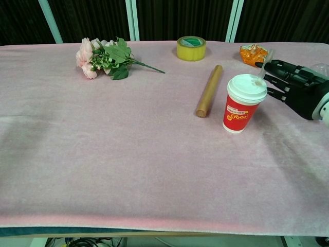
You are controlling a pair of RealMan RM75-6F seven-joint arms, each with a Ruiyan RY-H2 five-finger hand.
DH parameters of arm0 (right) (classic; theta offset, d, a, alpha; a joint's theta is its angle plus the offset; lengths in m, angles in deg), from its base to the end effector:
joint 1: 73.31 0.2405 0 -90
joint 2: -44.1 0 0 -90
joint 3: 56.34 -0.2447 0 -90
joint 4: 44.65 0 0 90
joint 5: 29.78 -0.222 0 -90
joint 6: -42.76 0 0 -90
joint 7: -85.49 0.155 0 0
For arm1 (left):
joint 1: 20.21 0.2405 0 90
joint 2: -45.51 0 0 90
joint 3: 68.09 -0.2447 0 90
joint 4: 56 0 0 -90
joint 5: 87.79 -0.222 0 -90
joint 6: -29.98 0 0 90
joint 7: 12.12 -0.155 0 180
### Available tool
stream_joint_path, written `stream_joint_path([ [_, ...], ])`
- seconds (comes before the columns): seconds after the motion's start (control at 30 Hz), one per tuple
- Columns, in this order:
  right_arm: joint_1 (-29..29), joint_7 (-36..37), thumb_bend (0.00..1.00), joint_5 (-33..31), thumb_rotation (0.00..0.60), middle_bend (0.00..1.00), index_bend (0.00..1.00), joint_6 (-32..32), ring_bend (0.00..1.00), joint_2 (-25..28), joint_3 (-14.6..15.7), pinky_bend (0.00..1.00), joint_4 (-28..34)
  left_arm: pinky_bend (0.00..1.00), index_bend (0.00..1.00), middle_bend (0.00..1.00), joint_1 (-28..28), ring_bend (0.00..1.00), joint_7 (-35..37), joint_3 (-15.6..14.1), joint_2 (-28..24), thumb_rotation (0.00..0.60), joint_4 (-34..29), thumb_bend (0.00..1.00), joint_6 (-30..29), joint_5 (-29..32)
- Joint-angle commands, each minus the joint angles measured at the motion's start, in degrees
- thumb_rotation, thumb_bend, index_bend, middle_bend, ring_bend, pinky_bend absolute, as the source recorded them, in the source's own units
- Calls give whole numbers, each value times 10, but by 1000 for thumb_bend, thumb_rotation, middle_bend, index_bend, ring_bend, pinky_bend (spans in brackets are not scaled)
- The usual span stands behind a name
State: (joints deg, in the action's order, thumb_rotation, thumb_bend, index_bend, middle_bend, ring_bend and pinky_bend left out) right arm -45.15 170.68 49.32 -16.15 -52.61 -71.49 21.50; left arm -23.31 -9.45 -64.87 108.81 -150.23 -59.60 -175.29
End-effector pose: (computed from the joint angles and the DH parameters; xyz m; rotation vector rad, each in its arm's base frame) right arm -0.2261 -0.3426 -0.0263 0.5395 -2.3025 1.8967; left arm -0.2966 0.1834 0.1549 -1.3225 -0.8960 -1.0017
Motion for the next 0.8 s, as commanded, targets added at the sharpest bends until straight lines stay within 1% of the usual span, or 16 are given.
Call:
stream_joint_path([
  [0.03,0,11,367,14,600,78,529,-10,21,5,4,186,-1,0,74,26,0,0,0,0,0,600,0,479,0,0],
  [0.13,2,20,315,28,600,61,231,-16,15,13,9,186,-1,0,74,26,0,0,-1,0,0,600,-1,479,1,0],
  [0.2,4,24,290,37,600,47,101,-16,9,20,15,186,0,0,74,26,0,0,-1,0,0,600,-1,479,1,0],
  [0.27,6,25,266,44,600,25,23,-14,3,28,21,186,2,0,74,26,0,0,-1,0,0,600,-1,479,0,0],
  [0.33,8,24,244,52,600,6,0,-11,0,38,30,186,7,0,74,26,0,0,-2,0,-1,600,-1,479,0,1],
  [0.43,9,21,206,67,600,0,0,-7,0,64,45,186,19,0,75,26,0,0,-2,0,0,600,-2,479,1,1],
  [0.53,3,5,194,74,600,0,0,-15,0,88,54,185,30,0,74,26,0,0,-2,0,-1,600,-2,479,1,0],
  [0.67,-31,-77,192,69,600,0,0,-49,0,156,66,184,68,0,75,26,0,0,1,0,-1,600,-2,479,1,0],
  [0.8,-82,-199,191,46,600,0,0,-91,0,230,82,184,122,0,75,26,0,0,0,-1,-1,600,-3,479,-1,-2],
])
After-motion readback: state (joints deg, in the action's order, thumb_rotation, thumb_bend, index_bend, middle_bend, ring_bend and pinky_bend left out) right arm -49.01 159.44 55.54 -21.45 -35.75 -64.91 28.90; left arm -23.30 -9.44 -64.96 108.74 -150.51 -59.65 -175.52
